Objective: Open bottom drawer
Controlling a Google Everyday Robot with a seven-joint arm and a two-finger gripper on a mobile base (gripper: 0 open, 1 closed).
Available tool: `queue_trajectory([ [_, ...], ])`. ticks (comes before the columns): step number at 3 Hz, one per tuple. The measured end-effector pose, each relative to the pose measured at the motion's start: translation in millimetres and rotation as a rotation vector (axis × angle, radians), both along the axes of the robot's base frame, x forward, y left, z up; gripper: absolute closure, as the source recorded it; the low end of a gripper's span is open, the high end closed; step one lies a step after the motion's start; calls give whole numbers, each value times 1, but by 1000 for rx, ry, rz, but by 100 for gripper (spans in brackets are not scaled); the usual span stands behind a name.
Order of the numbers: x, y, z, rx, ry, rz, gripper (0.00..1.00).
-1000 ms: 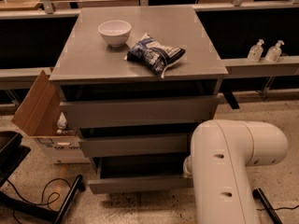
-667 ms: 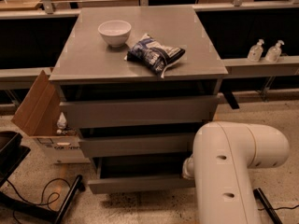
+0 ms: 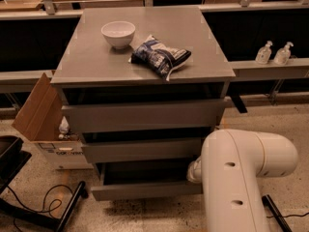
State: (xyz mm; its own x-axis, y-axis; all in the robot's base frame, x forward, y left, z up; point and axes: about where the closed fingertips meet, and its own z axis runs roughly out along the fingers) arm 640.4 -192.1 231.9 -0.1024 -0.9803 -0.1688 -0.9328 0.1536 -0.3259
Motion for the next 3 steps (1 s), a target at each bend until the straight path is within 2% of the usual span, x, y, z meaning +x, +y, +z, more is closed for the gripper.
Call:
queue_trajectory([
  [1, 6, 11, -14, 7, -14, 24, 100],
  [2, 6, 25, -45, 11, -6, 41, 100],
  [3, -7, 26, -64, -6, 28, 43, 100],
])
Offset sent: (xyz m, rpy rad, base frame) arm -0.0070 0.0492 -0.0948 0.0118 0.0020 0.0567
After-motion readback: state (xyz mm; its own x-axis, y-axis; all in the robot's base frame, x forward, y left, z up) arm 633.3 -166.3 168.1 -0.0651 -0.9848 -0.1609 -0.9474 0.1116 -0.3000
